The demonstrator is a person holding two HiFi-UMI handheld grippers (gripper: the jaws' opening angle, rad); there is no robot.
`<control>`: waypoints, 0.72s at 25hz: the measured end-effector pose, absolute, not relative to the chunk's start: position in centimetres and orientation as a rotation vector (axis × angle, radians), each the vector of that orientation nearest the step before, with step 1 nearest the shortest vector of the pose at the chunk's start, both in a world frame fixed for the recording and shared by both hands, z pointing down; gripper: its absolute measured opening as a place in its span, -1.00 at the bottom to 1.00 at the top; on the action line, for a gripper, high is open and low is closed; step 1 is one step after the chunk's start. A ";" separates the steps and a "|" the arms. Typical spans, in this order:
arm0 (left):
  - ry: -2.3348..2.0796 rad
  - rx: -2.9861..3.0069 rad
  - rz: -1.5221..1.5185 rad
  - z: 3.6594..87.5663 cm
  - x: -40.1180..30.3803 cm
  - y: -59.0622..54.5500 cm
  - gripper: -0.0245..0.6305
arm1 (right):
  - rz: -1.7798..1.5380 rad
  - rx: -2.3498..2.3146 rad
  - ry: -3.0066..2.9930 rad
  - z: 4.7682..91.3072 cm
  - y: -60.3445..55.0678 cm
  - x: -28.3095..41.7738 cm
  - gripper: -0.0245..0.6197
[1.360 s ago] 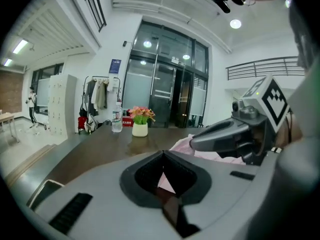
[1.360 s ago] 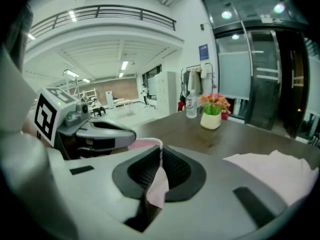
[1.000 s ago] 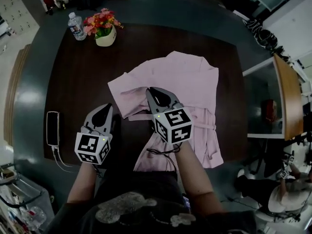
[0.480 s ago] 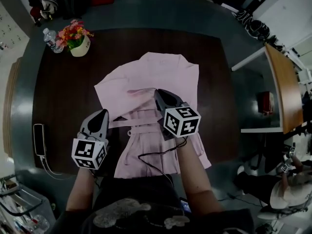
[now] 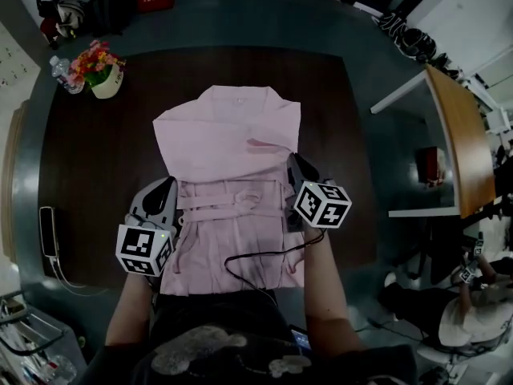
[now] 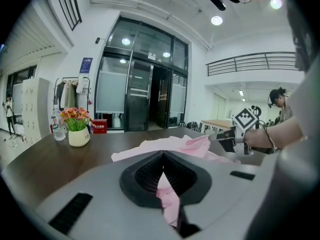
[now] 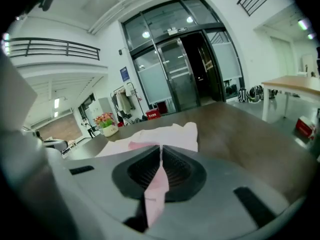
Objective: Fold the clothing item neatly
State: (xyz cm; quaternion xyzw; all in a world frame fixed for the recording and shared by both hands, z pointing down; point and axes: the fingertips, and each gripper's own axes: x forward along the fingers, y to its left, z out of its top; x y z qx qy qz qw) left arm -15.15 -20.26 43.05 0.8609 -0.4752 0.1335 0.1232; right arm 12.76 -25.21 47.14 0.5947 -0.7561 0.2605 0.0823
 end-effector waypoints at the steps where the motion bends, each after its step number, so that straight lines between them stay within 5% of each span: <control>1: -1.381 2.514 0.392 43.2 -14.6 -20.2 -0.90 | 0.795 1.782 -2.231 48.1 -24.8 13.6 -0.90; 8: -1.364 2.523 0.423 43.8 -12.7 -20.2 -0.90 | 0.829 1.809 -2.105 51.8 -22.4 16.0 -0.89; 18: -1.417 2.454 0.509 46.7 -13.4 -22.1 -0.90 | 0.052 1.261 -2.017 49.6 -25.3 6.7 -0.55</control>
